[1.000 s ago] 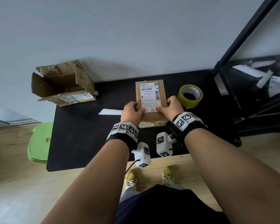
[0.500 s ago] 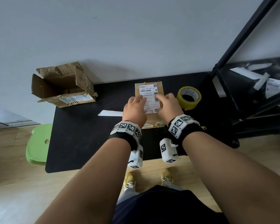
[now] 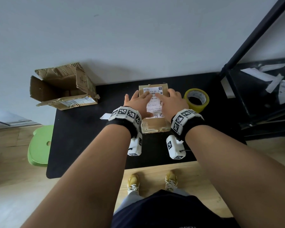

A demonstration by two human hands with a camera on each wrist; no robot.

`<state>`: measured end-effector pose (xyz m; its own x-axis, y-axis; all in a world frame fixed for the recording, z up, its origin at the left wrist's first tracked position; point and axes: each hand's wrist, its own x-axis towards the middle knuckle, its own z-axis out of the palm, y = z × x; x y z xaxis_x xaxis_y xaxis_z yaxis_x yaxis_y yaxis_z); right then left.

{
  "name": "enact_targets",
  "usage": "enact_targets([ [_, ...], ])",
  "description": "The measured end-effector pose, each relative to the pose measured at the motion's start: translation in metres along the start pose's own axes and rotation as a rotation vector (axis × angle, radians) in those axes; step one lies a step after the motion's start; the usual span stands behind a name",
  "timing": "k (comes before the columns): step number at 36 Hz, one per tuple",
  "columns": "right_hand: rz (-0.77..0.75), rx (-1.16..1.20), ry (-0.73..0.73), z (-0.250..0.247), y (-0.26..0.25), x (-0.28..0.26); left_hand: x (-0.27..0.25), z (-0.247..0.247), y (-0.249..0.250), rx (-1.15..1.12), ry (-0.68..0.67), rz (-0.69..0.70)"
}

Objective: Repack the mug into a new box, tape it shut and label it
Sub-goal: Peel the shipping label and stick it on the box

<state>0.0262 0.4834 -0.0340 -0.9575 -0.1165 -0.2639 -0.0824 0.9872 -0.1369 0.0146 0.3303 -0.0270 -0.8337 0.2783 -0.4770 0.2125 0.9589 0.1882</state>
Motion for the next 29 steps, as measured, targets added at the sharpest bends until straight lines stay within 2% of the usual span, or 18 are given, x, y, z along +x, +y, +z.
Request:
enact_targets([
  [15,0.044,0.045,-0.052,-0.009,-0.005,0.031,0.015,-0.014,-0.004,0.194,-0.046,0.058],
  [24,0.149,0.103,-0.014,-0.004,-0.001,0.024,0.015,-0.009,-0.008,0.167,-0.035,0.024],
  [29,0.155,0.123,-0.051,-0.008,0.001,0.019,0.014,-0.007,-0.007,0.169,-0.033,-0.01],
])
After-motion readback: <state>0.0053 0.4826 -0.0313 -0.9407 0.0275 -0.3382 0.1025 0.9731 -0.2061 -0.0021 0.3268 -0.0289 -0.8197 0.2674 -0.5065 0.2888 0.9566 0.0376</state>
